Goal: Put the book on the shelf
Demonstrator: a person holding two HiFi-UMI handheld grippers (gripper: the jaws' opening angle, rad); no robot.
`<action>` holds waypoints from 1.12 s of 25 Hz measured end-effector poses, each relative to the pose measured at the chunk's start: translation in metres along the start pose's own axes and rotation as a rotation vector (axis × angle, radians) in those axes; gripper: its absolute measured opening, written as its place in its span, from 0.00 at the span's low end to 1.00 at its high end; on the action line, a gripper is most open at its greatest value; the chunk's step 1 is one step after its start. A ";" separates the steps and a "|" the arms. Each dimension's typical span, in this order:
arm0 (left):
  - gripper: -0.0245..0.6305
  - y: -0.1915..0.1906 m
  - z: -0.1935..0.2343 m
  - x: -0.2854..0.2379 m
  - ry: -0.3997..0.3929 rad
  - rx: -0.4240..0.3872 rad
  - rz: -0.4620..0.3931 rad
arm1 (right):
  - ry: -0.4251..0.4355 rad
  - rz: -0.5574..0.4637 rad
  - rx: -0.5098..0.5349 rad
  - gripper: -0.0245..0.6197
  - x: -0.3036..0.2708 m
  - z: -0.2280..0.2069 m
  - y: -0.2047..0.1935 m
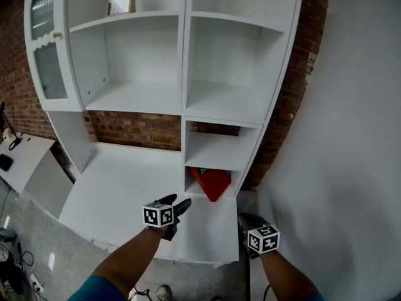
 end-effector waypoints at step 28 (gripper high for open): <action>0.06 0.011 -0.078 0.170 0.011 -0.226 -0.130 | 0.005 -0.132 0.005 0.07 0.087 0.028 0.057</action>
Point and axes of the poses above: the fingertips, and each gripper's own axes: x backward along the fingers, z to its left, y out of its top, the point moved 7 cm from there along x, backward along the fingers
